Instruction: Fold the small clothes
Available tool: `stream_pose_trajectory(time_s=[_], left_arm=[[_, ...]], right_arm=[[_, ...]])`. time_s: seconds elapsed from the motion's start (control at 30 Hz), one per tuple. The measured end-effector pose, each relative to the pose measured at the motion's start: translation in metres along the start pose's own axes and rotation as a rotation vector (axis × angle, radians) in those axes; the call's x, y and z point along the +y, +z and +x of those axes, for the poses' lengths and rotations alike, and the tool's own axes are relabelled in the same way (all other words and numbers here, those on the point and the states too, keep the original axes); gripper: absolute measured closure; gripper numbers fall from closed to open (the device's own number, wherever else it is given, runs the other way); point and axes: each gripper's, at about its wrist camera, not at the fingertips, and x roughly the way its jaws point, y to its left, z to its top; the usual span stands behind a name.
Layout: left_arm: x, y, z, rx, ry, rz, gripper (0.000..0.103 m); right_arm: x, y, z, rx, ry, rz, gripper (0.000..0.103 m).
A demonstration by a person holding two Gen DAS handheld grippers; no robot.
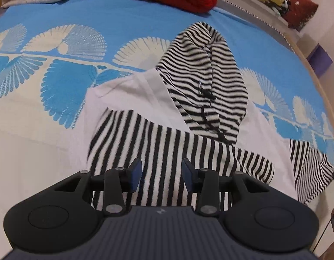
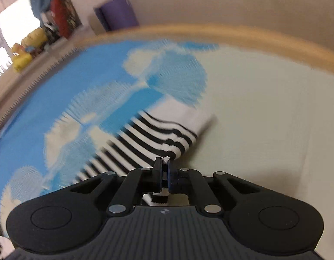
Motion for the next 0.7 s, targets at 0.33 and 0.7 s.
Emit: stream_pose_trajectory(time_s=[0.33, 0.7], left_arm=[[0.016, 0.005, -0.015, -0.018, -0.033, -0.054, 0.058], [0.025, 0.004, -0.017, -0.017, -0.027, -0.063, 0.058]], right_arm=[[0.141, -0.033, -0.160, -0.036, 0.272, -0.153, 0.099], [0.217, -0.120, -0.154, 0.126, 0.364, -0.360, 0.099]])
